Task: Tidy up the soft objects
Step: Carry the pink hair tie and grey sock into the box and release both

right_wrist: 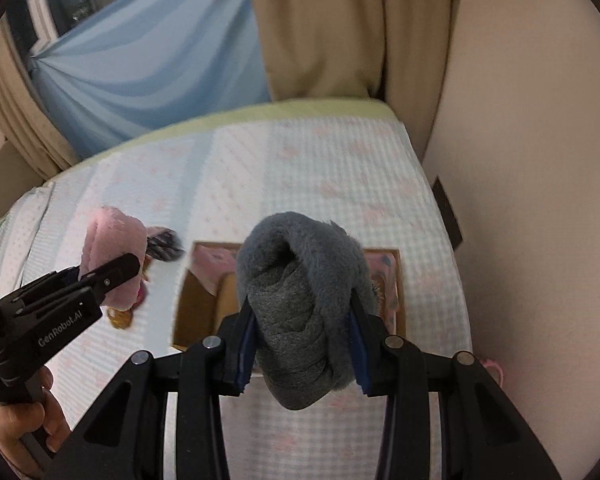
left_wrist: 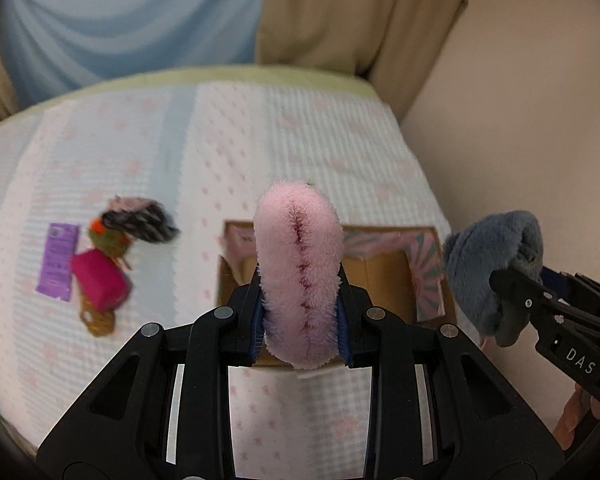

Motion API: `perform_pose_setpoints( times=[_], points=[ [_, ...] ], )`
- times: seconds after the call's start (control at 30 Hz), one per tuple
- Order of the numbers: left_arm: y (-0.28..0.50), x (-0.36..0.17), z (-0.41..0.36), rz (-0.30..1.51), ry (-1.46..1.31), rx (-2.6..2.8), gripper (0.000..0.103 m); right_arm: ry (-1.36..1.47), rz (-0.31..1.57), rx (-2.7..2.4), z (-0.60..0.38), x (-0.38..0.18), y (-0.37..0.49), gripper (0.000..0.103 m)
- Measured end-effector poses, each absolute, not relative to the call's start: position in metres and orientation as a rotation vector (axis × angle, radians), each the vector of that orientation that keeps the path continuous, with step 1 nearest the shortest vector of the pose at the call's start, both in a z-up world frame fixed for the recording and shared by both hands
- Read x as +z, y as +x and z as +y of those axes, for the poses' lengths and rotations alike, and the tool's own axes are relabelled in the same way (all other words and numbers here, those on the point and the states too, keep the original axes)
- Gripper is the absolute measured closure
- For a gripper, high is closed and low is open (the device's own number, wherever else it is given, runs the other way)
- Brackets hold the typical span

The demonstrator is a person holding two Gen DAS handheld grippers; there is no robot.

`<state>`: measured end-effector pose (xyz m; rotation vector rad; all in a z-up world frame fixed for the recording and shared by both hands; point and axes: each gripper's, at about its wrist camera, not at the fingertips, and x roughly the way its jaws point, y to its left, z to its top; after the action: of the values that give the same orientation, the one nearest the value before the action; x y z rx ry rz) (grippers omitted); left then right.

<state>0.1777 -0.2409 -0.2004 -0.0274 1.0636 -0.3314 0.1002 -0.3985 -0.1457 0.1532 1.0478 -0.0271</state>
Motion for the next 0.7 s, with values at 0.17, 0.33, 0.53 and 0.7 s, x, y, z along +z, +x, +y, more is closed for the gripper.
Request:
perform_pose_setpoints(
  times=[0.17,0.33,0.53,0.7],
  points=[
    [0.2,-0.256,-0.269,1.171,0.035,-0.354,0.078,0.203,1.145,-0.051,-0.425,-0.196,0.123,0.067],
    [0.218,-0.309,-0.294,1.278,0.066,-0.363,0.078,0.253,1.239,-0.062,-0.438,-0.245,0.143,0.067],
    [0.233,-0.362,-0.311,1.379,0.149,-0.372,0.078,0.299,1.336,-0.056,-0.448,-0.295,0.166,0.066],
    [0.238,-0.38,-0.319,1.425,0.188,-0.408,0.074,0.336,1.385,-0.039,-0.453,-0.32,0.182,0.063]
  ],
)
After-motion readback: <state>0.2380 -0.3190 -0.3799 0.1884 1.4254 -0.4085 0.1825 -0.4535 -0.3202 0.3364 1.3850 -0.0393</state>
